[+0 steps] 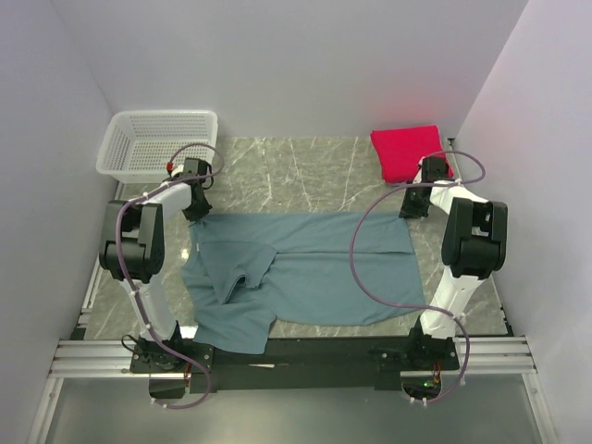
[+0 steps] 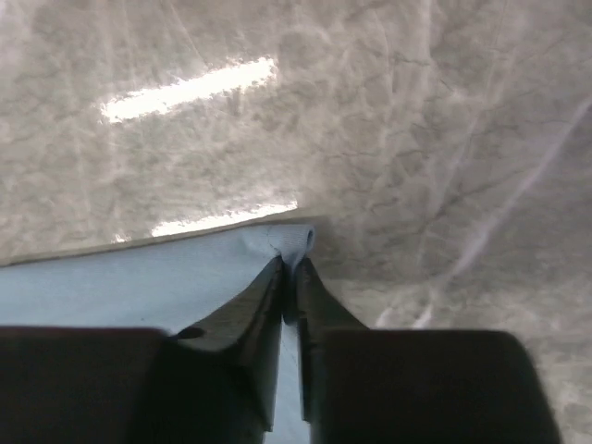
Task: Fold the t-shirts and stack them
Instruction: Fold the tshirt
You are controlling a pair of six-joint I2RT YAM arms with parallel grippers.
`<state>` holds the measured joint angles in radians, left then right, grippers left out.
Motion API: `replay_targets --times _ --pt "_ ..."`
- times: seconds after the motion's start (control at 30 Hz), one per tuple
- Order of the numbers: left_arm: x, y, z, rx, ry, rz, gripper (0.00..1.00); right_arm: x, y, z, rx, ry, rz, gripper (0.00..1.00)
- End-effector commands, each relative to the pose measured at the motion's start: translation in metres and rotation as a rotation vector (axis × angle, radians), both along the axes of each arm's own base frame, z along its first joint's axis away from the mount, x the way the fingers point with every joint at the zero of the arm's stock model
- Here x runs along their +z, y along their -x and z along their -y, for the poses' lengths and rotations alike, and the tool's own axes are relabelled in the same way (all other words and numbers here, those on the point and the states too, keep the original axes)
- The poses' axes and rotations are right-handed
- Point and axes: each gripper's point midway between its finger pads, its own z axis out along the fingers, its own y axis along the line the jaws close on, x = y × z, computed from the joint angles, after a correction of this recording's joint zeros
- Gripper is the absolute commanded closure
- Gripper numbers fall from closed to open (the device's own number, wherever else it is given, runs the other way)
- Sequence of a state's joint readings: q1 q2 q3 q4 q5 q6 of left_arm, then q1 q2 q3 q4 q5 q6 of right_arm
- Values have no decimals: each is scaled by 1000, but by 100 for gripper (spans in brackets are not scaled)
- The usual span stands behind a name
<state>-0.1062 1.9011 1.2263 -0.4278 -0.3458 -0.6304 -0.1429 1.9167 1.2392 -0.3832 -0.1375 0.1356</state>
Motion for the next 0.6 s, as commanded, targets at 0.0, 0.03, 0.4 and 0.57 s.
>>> replay_targets --times 0.0,0.03,0.4,0.57 --pt "-25 15 -6 4 -22 -96 82 -2 -5 1 23 -6 -11 88" --pt "-25 15 -6 4 -22 -99 84 -2 -6 0 27 -8 -9 98" --pt "6 -24 -3 24 -11 0 99 28 -59 8 31 7 79 100" --pt "13 -37 -1 37 1 29 100 30 -77 12 16 11 97 100"
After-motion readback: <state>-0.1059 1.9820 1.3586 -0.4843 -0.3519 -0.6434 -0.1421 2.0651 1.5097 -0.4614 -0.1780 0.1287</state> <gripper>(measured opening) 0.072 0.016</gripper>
